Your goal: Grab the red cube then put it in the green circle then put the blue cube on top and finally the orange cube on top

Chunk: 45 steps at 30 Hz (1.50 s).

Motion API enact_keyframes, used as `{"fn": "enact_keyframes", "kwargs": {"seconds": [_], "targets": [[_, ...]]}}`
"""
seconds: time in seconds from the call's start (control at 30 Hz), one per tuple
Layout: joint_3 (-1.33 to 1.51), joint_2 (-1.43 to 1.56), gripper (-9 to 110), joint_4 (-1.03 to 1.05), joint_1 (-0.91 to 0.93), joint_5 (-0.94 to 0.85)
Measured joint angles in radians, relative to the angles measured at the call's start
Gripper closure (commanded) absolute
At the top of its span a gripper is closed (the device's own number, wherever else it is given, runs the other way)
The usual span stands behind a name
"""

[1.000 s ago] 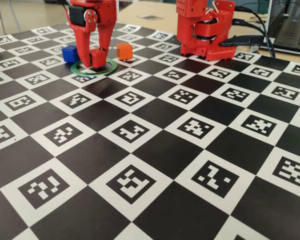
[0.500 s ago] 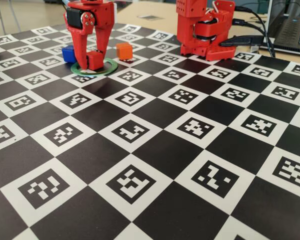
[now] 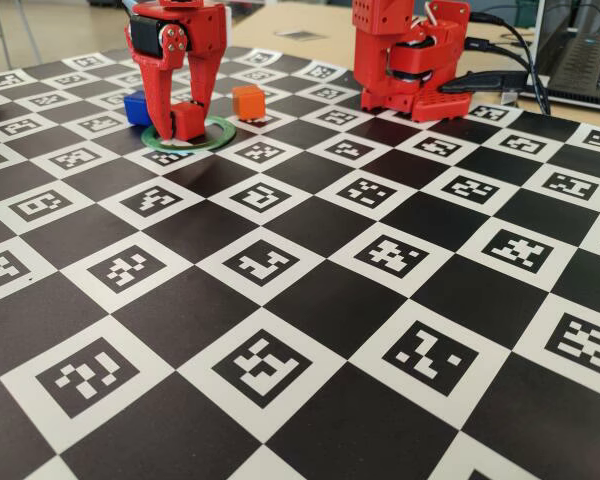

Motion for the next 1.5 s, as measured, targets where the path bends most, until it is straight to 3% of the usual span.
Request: {"fn": "enact_keyframes", "kwargs": {"seconds": [0.27, 0.5, 0.87, 1.5], "targets": [[0.000, 0.000, 95, 0.000, 0.000, 0.000], [0.000, 0.000, 83, 0.000, 0.006, 0.015], [0.000, 0.000, 75, -0.021, 0.009, 0.015], [-0.003, 0.000, 73, 0.041, 0.034, 0.028]]}}
